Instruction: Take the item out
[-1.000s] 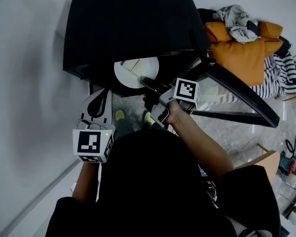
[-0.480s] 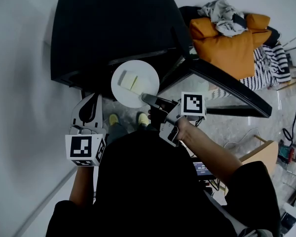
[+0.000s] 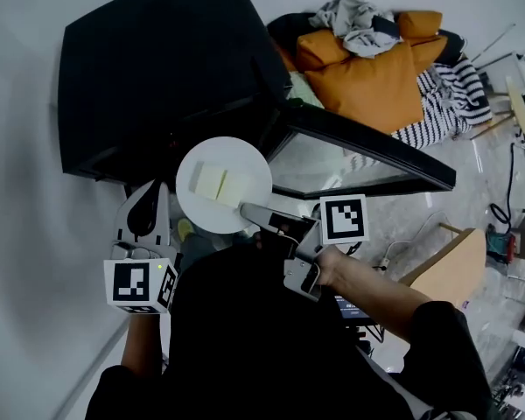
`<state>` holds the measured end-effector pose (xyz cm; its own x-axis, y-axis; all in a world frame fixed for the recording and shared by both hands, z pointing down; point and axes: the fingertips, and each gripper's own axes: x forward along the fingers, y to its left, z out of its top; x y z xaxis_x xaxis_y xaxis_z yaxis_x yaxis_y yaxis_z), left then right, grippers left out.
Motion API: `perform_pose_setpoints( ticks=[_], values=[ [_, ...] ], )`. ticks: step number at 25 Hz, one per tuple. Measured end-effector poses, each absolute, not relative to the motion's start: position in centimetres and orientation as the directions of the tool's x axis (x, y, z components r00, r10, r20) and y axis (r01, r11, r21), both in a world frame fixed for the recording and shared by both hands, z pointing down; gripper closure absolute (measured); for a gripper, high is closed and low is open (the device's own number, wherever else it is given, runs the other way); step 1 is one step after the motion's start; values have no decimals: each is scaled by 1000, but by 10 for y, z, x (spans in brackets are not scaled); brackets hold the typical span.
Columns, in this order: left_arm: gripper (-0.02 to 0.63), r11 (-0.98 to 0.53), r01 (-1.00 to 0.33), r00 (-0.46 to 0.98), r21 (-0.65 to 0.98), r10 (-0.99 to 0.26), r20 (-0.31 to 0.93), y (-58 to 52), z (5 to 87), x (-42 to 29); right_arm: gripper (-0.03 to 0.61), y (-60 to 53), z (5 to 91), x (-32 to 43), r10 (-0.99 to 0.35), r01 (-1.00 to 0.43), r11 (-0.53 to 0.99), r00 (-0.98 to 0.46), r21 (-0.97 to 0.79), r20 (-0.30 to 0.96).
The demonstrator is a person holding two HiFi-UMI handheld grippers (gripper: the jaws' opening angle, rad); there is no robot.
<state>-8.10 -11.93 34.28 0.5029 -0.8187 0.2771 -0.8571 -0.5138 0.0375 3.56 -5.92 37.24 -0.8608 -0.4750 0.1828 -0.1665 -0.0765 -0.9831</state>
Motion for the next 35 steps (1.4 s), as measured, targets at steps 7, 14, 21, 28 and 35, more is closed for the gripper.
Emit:
perform_pose_setpoints(
  ticks=[7, 14, 21, 28, 35],
  values=[
    [606, -571, -820, 567, 52, -794, 220, -119, 315, -56, 557, -54, 344, 74, -563, -170, -80, -806, -982, 185],
    [606, -634, -772, 628, 45, -750, 208, -113, 308, -34, 557, -43, 345, 108, -623, -221, -103, -746, -970, 236],
    [606, -673, -738, 665, 44, -715, 216, -110, 308, -25, 557, -40, 339, 108, -650, -190, -102, -731, -977, 209],
    [606, -689, -723, 682, 42, -703, 203, -104, 302, -18, 557, -35, 340, 106, -645, -188, -95, -736, -978, 204],
    [606, -694, -720, 686, 30, -703, 188, -110, 294, -13, 557, -35, 341, 105, -638, -184, -102, -742, -978, 206]
  ],
)
